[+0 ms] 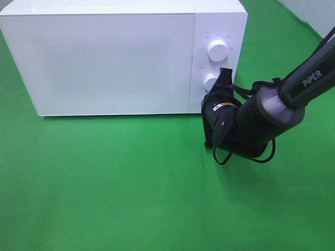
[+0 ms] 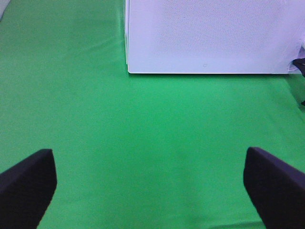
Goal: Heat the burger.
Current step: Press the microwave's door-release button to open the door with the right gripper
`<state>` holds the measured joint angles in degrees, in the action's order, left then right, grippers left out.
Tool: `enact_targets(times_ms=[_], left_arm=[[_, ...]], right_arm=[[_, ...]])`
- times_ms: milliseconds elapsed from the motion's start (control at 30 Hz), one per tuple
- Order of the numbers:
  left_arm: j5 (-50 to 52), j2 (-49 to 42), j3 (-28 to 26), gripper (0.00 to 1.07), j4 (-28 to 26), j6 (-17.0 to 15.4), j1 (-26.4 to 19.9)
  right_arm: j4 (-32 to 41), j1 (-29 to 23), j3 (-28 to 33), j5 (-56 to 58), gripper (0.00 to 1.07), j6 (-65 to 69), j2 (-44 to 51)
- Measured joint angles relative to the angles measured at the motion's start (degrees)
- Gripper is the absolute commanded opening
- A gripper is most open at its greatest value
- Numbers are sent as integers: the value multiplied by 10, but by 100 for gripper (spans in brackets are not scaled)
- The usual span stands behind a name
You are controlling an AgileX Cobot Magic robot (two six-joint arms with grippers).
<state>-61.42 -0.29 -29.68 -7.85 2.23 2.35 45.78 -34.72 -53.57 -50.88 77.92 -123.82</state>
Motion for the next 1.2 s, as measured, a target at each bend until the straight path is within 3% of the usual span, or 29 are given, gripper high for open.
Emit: enact_targets(times_ms=[467, 1200], left_arm=[[0, 0, 0, 100, 0, 0, 0], [0, 0, 0, 100, 0, 0, 0]], right_arm=[[7, -5, -34, -35, 0, -6, -44], [22, 0, -44, 23, 0, -11, -36]])
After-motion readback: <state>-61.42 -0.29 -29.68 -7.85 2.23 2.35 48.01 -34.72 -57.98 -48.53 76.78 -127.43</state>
